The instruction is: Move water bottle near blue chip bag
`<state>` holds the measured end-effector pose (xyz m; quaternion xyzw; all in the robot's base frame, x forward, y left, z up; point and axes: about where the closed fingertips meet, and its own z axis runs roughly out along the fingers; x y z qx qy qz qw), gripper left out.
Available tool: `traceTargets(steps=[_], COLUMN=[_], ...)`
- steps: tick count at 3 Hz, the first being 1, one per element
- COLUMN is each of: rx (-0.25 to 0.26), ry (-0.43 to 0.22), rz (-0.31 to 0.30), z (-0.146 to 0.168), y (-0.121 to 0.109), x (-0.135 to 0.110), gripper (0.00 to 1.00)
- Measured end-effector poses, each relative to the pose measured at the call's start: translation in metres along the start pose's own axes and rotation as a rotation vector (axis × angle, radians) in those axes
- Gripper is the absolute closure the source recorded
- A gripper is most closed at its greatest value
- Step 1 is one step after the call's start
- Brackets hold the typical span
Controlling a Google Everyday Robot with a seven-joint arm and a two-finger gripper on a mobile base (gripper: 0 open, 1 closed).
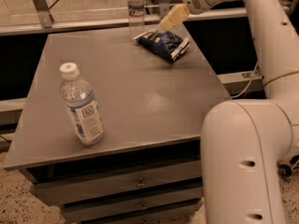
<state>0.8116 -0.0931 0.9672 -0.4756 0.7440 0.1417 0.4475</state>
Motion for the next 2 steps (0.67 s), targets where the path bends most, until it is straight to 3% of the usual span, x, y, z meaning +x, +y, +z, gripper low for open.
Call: traceTargets(steps=[1, 2], rx=[0.024, -0.01], ry=[-0.008, 0.017], rz=[0.002, 0.019], z=[-0.043, -0.031], y=[0.004, 0.017], x=[0.013, 0.027], gripper=[0.0, 0.0])
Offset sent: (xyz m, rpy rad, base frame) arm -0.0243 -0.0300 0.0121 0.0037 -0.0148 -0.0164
